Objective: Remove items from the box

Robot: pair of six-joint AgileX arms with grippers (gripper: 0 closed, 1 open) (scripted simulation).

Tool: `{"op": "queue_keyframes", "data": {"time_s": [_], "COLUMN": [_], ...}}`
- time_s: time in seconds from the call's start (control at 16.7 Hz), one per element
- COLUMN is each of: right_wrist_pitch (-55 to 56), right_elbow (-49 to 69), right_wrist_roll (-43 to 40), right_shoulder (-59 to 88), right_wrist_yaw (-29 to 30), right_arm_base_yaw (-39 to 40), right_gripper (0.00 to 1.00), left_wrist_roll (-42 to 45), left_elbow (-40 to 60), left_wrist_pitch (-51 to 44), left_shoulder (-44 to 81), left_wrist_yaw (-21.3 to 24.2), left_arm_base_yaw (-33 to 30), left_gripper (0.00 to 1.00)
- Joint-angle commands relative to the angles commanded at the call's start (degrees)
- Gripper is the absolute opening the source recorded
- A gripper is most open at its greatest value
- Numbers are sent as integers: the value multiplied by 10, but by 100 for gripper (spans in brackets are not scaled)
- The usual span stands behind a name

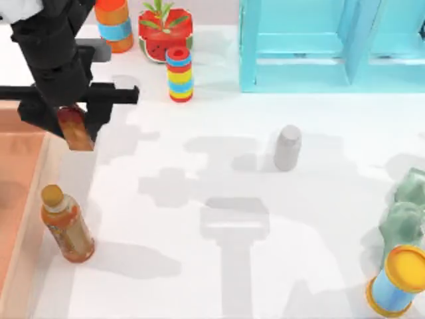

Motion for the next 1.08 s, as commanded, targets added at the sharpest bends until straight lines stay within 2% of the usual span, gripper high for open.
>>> {"op": "queue_keyframes", "data": {"time_s": [0.18, 0.36, 0.72, 1.08], "right_wrist_pitch": [0, 0, 0, 0], "right_elbow": [0, 0, 0, 0], "right_wrist_roll": [0, 0, 0, 0], "right_shoulder": [0, 0, 0, 0], "right_wrist_yaw": [0, 0, 0, 0], "right_arm_base_yaw": [0, 0, 0, 0], "right_gripper": [100, 100, 100, 100], "left_wrist_roll": [-92, -144, -151, -151], "left_elbow": [41, 58, 55, 16], "left_wrist_pitch": [22, 31, 33, 93], "left_shoulder": [62, 104, 109, 125], "left_wrist_yaw": [3, 2, 2, 3], "left_arm_base_yaw": [-78, -123, -128, -128], "left_gripper": [0, 0, 0, 0]}}
